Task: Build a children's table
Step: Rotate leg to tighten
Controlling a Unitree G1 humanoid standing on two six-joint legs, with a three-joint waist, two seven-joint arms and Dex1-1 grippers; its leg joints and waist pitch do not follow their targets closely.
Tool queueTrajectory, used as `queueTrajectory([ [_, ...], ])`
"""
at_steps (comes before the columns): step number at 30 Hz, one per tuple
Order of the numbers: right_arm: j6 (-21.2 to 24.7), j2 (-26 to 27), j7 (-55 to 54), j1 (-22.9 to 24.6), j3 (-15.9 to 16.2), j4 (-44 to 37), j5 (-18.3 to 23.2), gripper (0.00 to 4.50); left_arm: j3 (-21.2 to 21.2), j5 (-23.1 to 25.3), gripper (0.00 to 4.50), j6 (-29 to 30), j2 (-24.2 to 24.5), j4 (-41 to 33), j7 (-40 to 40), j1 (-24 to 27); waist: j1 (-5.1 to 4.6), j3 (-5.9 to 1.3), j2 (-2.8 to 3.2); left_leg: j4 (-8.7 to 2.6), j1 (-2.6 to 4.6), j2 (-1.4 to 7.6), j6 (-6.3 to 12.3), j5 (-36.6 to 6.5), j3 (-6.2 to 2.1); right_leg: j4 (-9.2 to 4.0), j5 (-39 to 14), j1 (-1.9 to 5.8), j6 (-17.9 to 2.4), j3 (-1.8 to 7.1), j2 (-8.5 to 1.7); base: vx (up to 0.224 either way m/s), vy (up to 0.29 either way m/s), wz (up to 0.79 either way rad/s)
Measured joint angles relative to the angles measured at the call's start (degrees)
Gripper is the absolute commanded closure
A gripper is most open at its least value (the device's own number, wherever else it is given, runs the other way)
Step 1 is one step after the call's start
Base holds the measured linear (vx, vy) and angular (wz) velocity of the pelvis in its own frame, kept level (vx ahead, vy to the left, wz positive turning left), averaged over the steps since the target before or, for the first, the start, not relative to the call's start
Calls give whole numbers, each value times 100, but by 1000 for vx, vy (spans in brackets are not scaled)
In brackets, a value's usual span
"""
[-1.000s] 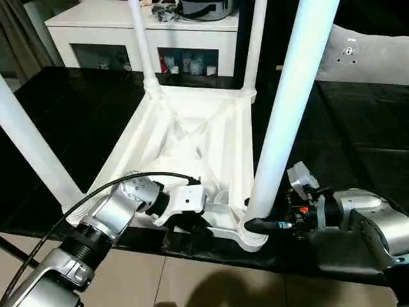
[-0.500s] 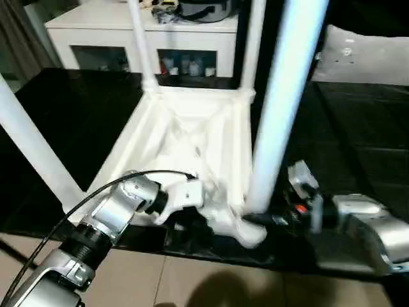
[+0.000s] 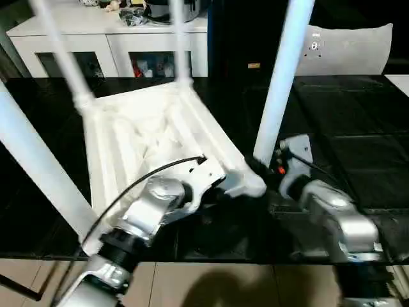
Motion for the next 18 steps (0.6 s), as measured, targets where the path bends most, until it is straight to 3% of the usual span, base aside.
queueTrajectory([
  [11, -403, -609, 988, 207, 151, -18, 32, 100, -112, -25, 450, -116, 92, -28, -131, 1, 68, 6, 9, 8, -4, -7, 8, -4, 2, 0, -1, 1, -1, 0, -13, 0, 0, 0],
  [18, -800, -1357, 2241, 220, 344, 140, 183, 38, -281, -42, 450, -899, 613, 83, -804, 9, 140, 16, 24, 8, -5, -5, 10, -3, 0, 1, -1, 0, -2, -4, -12, 0, 0, 0],
])
